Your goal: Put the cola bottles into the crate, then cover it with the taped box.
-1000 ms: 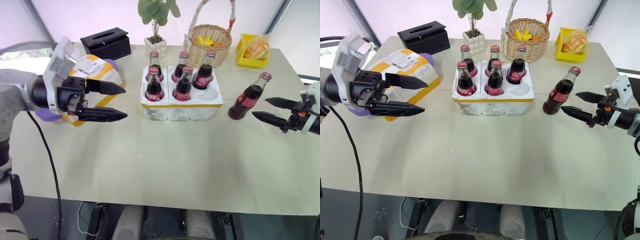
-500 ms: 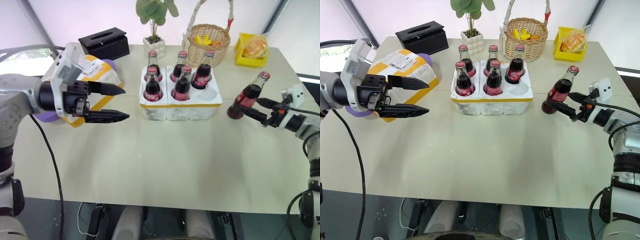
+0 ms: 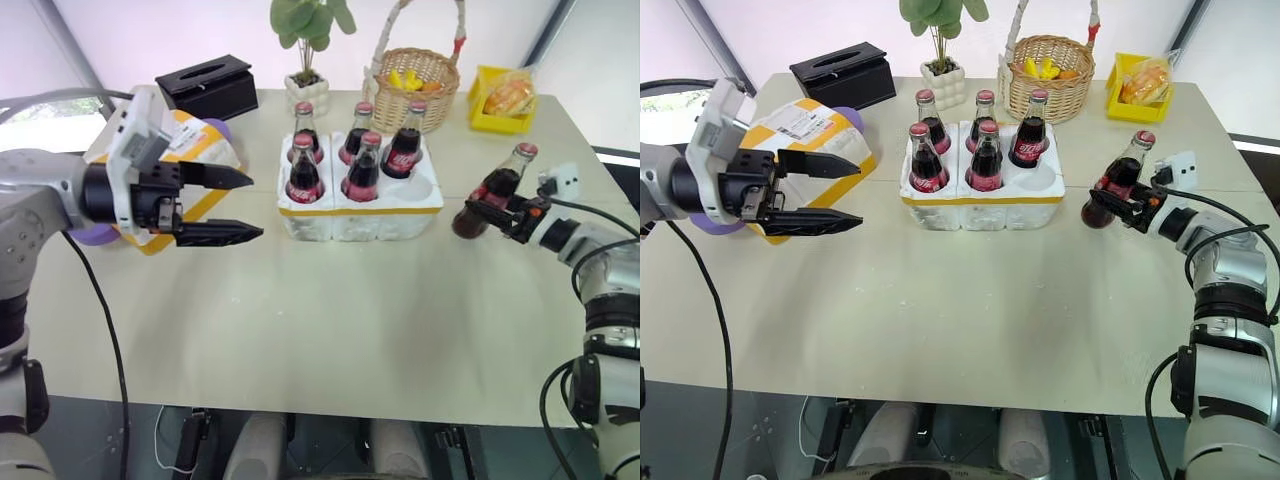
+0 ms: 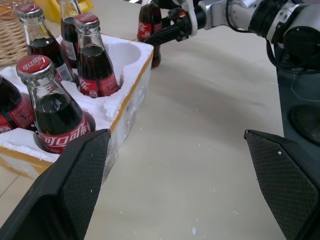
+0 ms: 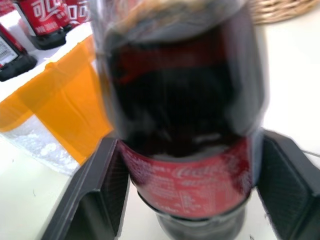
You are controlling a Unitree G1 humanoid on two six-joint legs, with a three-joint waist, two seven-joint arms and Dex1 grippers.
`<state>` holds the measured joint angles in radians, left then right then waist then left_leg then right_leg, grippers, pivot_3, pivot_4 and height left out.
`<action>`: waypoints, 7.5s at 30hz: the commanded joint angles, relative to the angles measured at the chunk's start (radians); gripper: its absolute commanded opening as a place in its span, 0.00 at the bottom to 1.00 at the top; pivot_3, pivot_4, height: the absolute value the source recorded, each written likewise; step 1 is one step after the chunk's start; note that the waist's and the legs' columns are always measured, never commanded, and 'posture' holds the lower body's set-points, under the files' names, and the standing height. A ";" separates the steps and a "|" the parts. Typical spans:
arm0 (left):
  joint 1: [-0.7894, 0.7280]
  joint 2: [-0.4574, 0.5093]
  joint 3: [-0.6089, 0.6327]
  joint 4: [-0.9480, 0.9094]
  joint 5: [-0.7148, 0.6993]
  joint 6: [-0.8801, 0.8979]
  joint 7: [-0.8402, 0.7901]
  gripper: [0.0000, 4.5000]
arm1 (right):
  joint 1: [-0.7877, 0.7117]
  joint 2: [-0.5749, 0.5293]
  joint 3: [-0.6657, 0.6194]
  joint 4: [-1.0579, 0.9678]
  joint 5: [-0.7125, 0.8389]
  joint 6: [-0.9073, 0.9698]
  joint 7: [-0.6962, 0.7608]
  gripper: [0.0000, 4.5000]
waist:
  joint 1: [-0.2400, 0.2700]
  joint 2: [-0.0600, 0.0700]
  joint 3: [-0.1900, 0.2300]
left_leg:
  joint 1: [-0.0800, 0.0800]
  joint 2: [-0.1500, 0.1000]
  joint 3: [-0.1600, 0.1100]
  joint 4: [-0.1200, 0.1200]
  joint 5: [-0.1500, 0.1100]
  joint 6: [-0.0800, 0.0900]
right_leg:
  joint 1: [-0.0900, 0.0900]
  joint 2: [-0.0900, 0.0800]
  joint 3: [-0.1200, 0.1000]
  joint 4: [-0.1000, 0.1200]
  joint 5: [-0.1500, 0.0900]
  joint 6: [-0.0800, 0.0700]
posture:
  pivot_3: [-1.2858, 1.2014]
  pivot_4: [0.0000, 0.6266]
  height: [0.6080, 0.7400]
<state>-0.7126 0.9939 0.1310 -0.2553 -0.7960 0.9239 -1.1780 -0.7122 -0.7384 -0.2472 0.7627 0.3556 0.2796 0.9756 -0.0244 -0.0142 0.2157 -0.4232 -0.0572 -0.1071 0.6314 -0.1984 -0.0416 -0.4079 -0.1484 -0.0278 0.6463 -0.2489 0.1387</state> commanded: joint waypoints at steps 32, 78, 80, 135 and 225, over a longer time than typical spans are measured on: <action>0.207 -0.010 0.165 -0.144 -0.105 -0.018 0.157 1.00 | -0.336 0.067 0.225 -0.299 0.009 0.089 0.183 0.62 | -0.010 0.005 0.003 | -0.003 -0.001 0.000 -0.001 0.000 0.000 | -0.004 -0.001 0.001 0.000 0.000 0.000 | 0.52 0.24 1.00; 0.227 0.016 0.185 -0.110 -0.086 -0.044 0.216 1.00 | -0.296 0.110 0.241 -0.144 -0.114 0.062 0.148 0.98 | -0.019 0.004 0.002 | 0.001 0.001 -0.001 -0.002 0.002 -0.003 | -0.001 0.002 0.001 0.001 0.002 -0.002 | 0.52 0.24 1.00; 0.270 0.028 0.220 -0.110 -0.057 -0.057 0.238 1.00 | -0.282 0.077 0.220 -0.195 -0.095 0.070 0.176 0.98 | -0.019 0.004 0.002 | 0.001 0.001 -0.001 -0.002 0.002 -0.003 | -0.002 0.002 0.001 0.001 0.002 -0.002 | 0.52 0.24 1.00; 0.322 -0.095 -0.231 0.680 1.351 -0.732 1.068 1.00 | 0.066 -0.216 -0.052 -0.839 0.422 0.381 0.291 0.98 | 0.013 0.003 0.001 | -0.003 0.001 0.001 -0.002 0.002 -0.004 | -0.006 -0.001 0.000 0.001 0.003 -0.003 | 0.52 0.24 1.00; -0.206 -0.249 -0.460 0.435 1.540 -1.187 0.727 0.13 | 0.222 -0.218 -0.142 -0.779 0.386 0.351 0.155 1.00 | 0.008 -0.001 0.001 | -0.002 0.000 0.000 0.001 0.002 -0.003 | -0.002 0.000 -0.001 0.001 0.004 0.000 | 0.52 0.24 1.00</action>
<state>-0.9272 0.7335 -0.3307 0.2021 0.7233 -0.2449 -0.4703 -0.4646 -0.9564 -0.3710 0.0022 0.7306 0.6469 1.1324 -0.0169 -0.0149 0.2168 -0.4254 -0.0569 -0.1067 0.6324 -0.1961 -0.0447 -0.4099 -0.1486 -0.0284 0.6476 -0.2451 0.1384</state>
